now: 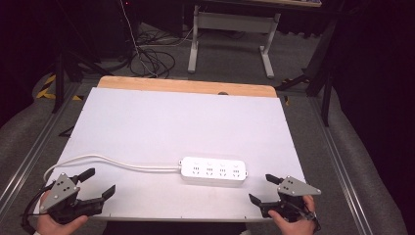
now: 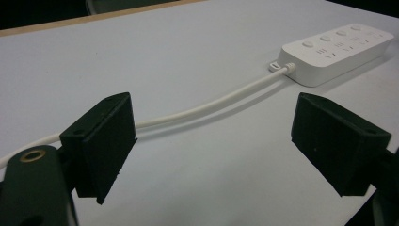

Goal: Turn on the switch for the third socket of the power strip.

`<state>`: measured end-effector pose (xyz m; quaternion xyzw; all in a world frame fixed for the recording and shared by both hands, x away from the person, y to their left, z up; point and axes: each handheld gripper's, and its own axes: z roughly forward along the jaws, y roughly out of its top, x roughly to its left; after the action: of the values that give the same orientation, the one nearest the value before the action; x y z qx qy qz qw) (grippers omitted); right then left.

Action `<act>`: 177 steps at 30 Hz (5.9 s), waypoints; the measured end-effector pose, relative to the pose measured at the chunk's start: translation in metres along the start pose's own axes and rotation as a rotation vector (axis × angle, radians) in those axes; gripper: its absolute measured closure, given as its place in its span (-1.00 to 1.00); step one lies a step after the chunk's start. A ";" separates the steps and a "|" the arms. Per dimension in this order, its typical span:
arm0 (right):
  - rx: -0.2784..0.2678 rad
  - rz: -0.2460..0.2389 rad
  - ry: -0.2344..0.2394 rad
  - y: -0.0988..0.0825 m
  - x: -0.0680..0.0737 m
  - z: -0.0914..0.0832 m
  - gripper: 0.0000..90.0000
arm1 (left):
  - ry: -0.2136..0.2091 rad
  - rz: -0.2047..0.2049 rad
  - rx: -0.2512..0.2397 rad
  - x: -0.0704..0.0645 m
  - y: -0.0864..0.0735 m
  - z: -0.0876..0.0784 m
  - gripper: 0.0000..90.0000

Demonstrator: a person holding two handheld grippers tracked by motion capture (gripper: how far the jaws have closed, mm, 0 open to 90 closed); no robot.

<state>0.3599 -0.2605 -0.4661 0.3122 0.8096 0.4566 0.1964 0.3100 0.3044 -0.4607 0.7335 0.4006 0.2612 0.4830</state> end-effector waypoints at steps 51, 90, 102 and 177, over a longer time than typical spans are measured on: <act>0.021 -0.061 0.067 0.049 0.007 0.008 -0.34 | 0.025 0.034 -0.002 -0.003 0.001 -0.003 -0.67; 0.095 -0.123 0.143 0.115 0.013 0.061 -0.07 | 0.017 0.077 0.016 -0.009 0.001 0.000 -0.67; 0.169 -0.098 0.160 0.119 0.009 0.070 0.88 | 0.020 0.083 0.016 -0.008 0.001 -0.001 -0.67; 0.429 -0.023 0.032 0.101 0.006 0.129 1.00 | 0.024 0.072 0.022 -0.008 0.001 0.000 -0.68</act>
<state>0.4658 -0.1377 -0.4445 0.3302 0.8948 0.2766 0.1177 0.3059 0.2979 -0.4594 0.7497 0.3824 0.2828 0.4603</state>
